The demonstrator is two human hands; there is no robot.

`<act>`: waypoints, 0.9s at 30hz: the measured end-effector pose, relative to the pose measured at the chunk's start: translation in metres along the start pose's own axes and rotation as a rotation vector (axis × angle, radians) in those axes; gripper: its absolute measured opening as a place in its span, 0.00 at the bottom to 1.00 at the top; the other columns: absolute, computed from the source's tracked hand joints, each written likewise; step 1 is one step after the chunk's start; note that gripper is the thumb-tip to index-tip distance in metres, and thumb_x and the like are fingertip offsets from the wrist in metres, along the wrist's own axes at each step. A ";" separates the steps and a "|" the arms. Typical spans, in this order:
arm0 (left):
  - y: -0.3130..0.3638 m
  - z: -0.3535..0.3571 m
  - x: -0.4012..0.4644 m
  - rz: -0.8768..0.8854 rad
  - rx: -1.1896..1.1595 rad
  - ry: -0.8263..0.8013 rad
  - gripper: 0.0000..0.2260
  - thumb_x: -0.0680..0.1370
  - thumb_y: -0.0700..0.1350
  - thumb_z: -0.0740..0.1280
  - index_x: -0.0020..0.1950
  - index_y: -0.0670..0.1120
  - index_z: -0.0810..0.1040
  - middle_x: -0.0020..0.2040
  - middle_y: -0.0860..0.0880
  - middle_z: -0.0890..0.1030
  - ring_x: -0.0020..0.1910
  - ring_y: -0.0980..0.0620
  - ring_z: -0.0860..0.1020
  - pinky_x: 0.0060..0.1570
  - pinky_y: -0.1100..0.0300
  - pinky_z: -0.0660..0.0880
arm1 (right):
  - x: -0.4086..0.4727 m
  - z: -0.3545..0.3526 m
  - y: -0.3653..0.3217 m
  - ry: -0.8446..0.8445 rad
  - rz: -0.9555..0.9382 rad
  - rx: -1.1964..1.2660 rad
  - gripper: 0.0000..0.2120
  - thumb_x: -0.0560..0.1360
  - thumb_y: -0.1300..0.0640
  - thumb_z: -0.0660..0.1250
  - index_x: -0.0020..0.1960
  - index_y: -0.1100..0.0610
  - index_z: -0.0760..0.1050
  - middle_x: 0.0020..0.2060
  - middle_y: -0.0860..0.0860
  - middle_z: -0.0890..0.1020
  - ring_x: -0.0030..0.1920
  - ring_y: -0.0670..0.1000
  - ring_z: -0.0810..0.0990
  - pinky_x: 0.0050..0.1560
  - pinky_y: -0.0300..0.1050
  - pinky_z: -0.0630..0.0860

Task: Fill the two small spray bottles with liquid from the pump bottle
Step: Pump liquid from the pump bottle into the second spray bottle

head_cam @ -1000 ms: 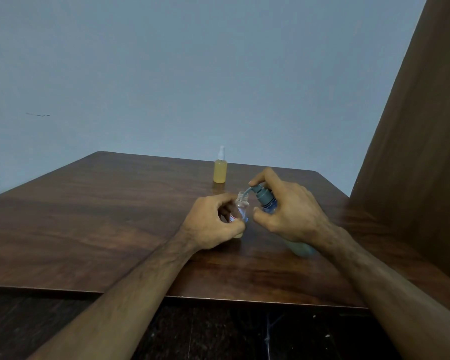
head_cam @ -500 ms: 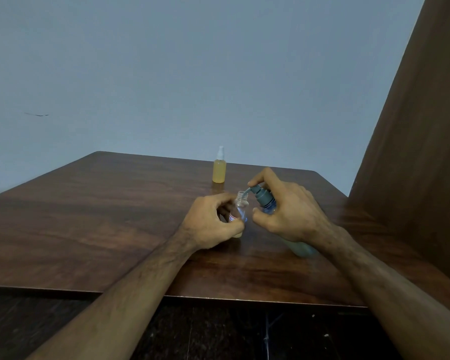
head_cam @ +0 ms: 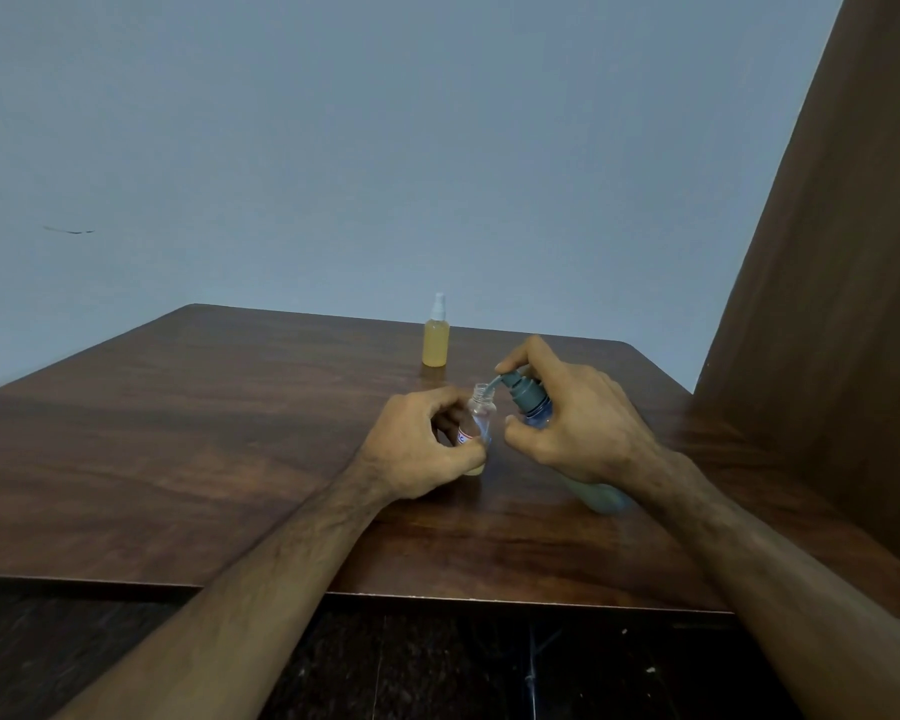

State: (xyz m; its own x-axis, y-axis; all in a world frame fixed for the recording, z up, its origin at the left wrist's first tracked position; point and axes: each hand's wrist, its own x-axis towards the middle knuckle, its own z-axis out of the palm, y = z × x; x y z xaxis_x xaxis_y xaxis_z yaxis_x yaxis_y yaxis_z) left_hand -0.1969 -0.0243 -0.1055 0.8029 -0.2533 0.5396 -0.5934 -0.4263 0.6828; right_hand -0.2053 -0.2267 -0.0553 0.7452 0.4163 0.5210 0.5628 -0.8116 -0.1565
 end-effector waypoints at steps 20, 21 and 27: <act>-0.003 0.003 0.000 -0.011 -0.038 0.009 0.15 0.71 0.42 0.75 0.54 0.57 0.83 0.42 0.54 0.85 0.40 0.59 0.82 0.40 0.69 0.75 | -0.003 -0.001 0.003 0.062 -0.002 0.024 0.24 0.71 0.49 0.70 0.63 0.39 0.63 0.38 0.48 0.78 0.33 0.48 0.77 0.33 0.45 0.72; -0.003 0.003 0.000 -0.014 -0.034 0.009 0.15 0.71 0.42 0.75 0.54 0.56 0.83 0.42 0.54 0.85 0.39 0.60 0.82 0.39 0.70 0.75 | -0.003 -0.001 0.003 0.058 -0.002 0.028 0.23 0.71 0.49 0.71 0.61 0.39 0.63 0.39 0.48 0.79 0.34 0.49 0.77 0.33 0.45 0.72; -0.002 0.003 0.000 -0.005 -0.025 0.018 0.15 0.70 0.41 0.75 0.54 0.57 0.83 0.42 0.55 0.85 0.39 0.60 0.82 0.39 0.69 0.75 | -0.003 0.001 0.002 0.076 -0.001 0.033 0.22 0.71 0.49 0.71 0.60 0.41 0.64 0.41 0.48 0.81 0.35 0.50 0.79 0.35 0.47 0.76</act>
State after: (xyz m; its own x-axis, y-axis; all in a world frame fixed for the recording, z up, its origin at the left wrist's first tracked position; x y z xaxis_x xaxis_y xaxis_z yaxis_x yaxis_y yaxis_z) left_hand -0.1959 -0.0258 -0.1084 0.8051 -0.2355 0.5445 -0.5905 -0.4054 0.6978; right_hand -0.2060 -0.2294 -0.0576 0.7159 0.3840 0.5831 0.5761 -0.7967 -0.1827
